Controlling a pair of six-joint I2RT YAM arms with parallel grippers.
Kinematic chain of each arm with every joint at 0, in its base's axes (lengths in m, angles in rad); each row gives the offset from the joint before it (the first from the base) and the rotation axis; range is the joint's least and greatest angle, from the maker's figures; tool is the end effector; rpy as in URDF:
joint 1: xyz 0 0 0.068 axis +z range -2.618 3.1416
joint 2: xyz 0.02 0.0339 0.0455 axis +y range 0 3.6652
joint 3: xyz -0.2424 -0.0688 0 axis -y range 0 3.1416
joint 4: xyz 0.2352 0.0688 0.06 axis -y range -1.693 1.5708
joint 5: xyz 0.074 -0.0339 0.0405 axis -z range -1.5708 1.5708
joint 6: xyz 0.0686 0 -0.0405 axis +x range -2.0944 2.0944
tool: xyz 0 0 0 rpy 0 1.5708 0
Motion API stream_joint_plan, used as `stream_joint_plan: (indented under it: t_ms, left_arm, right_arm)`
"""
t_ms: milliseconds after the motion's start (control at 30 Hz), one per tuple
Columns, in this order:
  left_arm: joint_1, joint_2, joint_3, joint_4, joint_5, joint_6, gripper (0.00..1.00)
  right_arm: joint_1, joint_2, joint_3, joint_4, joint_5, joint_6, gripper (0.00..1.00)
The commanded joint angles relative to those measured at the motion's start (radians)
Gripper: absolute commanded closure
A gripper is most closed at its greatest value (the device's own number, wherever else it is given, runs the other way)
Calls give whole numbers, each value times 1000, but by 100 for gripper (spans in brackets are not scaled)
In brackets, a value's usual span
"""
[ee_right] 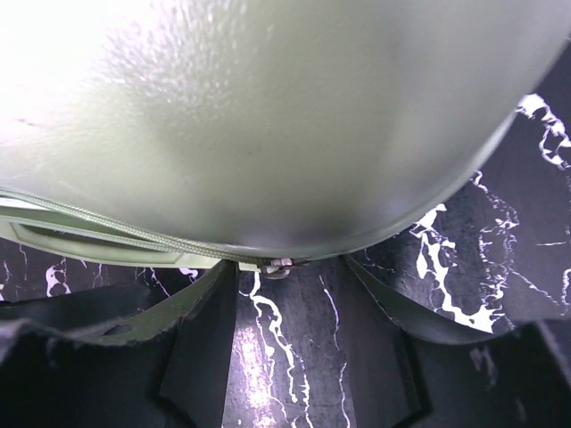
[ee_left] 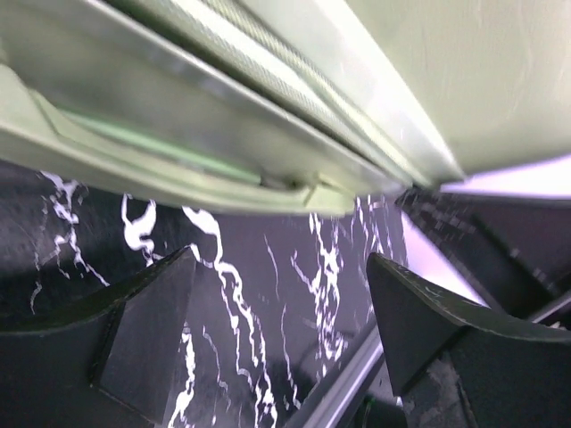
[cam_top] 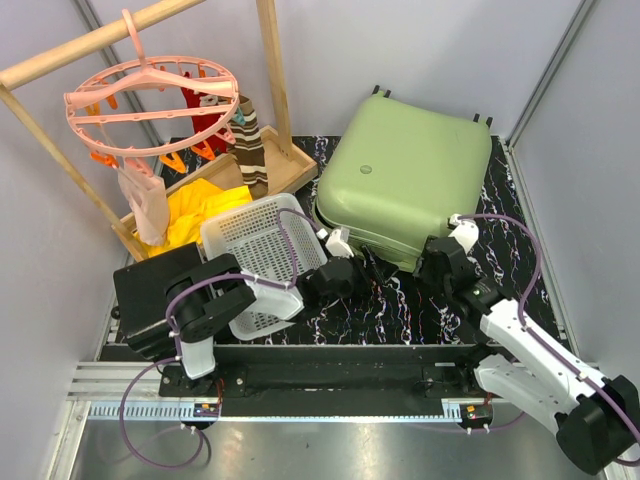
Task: Open, take out, and arrange the luggage
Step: Unzip the luggage
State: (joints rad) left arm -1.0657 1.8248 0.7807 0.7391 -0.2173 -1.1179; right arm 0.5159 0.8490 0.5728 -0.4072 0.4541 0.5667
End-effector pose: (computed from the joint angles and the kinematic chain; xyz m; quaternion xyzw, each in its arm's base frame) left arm 0.1995 -0.3302 0.1326 -0.0850 0.7996 -0.4815 0.3486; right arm 0.1955 0.0763 0.2034 0.1190 0.8773 0.0413 0.4632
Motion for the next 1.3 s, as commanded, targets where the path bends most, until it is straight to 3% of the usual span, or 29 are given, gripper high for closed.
stream_joint_plan:
  t_ms: [0,400,500,667,767,1100,1267]
  left_arm:
    - [1,22,31,45,-123,-51,18]
    - [26,68,66,23,-134,-33,23]
    - [30,82,77,19,-125,-34,29]
    - [35,85,52,49,-126,-40,55]
    - [38,71,32,65,-139,-39,65]
    - [49,41,6,102,-160,0,90]
    - [61,31,2,105,-168,23,100]
  right_arm:
    - [-5,48,-8,53,26,44,46]
    - [-5,44,-53,125,138,75,49]
    - [-5,53,-62,152,167,85,53]
    - [-4,59,-65,166,213,88,62]
    - [-5,41,-76,171,241,97,68]
    - [-5,2,-93,174,322,101,79]
    - [-5,1,-90,176,351,88,94]
